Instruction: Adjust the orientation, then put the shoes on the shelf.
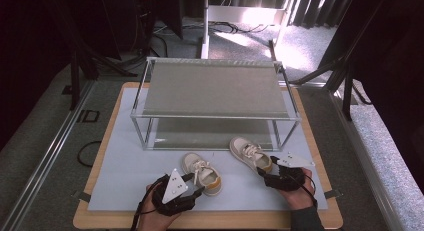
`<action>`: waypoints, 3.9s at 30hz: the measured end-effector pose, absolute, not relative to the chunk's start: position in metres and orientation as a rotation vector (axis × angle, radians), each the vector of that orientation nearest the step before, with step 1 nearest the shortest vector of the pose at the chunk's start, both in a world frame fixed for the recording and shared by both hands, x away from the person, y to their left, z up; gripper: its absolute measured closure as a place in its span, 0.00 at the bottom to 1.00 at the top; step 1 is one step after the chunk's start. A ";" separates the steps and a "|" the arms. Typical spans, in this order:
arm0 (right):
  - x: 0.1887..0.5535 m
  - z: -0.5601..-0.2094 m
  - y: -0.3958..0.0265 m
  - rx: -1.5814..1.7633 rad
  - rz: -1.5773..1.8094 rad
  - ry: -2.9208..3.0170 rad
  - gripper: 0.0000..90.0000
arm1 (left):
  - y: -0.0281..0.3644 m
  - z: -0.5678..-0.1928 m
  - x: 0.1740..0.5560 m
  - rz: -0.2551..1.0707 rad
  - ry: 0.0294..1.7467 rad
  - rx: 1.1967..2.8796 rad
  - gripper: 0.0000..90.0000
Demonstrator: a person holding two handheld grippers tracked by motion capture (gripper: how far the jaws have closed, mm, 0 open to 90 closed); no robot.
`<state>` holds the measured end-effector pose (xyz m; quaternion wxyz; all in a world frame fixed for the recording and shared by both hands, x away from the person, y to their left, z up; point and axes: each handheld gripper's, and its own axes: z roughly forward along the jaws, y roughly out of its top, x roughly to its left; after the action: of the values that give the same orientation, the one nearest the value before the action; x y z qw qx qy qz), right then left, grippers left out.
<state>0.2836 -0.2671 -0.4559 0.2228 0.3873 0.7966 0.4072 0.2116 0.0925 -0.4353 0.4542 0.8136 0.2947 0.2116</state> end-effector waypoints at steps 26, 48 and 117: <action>0.284 -0.459 -0.267 1.092 1.146 2.207 0.35 | 0.082 -0.456 0.255 0.452 0.951 1.964 0.35; 0.269 -0.457 -0.253 1.046 1.118 2.210 0.44 | 0.068 -0.457 0.275 0.390 0.766 2.013 0.42; 0.264 -0.450 -0.196 1.062 1.296 2.379 0.71 | 0.078 -0.453 0.268 0.315 0.924 2.029 0.59</action>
<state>0.2635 -0.1962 -0.4498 0.1158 0.3627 0.8120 0.4423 0.2675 0.0783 -0.4532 0.4307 0.8133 0.3704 0.1262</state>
